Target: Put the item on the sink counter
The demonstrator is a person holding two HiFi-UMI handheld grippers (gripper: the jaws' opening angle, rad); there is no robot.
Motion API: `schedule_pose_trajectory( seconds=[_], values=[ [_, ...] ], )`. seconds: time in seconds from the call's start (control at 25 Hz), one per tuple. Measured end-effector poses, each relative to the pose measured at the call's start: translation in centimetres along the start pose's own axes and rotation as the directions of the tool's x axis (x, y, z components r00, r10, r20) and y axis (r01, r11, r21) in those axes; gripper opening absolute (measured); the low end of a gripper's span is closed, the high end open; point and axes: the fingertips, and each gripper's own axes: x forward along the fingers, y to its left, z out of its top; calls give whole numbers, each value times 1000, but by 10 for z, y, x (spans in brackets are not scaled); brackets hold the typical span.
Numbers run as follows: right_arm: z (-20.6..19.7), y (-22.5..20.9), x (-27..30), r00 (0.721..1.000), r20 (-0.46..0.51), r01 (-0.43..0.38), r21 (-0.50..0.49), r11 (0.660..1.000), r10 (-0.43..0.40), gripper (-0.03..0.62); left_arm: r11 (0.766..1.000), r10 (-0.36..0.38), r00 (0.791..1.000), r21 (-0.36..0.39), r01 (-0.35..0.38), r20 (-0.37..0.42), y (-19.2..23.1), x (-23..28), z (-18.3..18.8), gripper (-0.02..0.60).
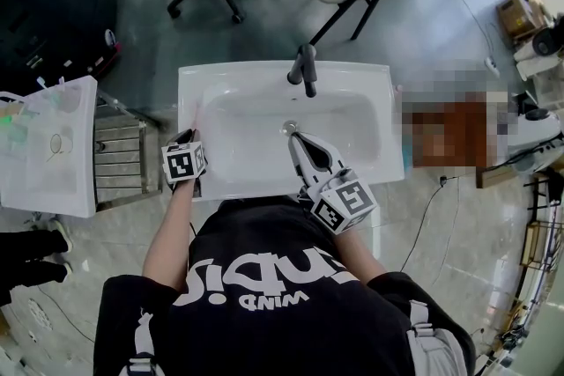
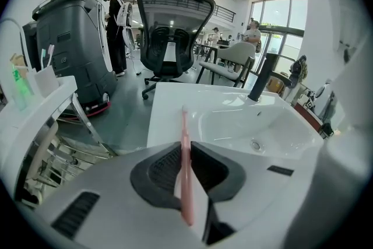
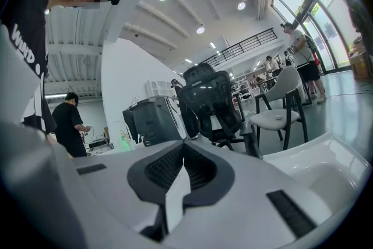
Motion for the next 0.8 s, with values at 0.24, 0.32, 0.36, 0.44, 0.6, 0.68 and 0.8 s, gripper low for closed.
schedule_pose_trajectory(
  seconds=[0.24,0.32,0.36,0.44,0.6,0.68,0.8],
  values=[
    [-1,0,2,1000,3,-4,7,1000,4,18,1000,-9,1000,6,9,8,-2,-4,5,60],
    [-1,1,2,1000,5,-5,8,1000,5,18,1000,-4,1000,6,4,-7,1,-2,1,60],
    [-1,1,2,1000,5,-6,8,1000,6,18,1000,-3,1000,2,3,-13,3,-1,-1,60],
    [-1,1,2,1000,6,-6,9,1000,6,18,1000,-5,1000,-8,5,-23,4,-1,-5,60],
    [0,1,2,1000,8,-2,10,1000,2,18,1000,1,1000,-14,-1,-30,7,-1,-9,60],
    [0,1,1,1000,9,-2,12,1000,1,18,1000,1,1000,-15,-1,-29,7,-1,-9,60],
    [0,1,1,1000,13,-4,13,1000,4,18,1000,1,999,-15,-1,-32,6,0,-11,60]
  ],
)
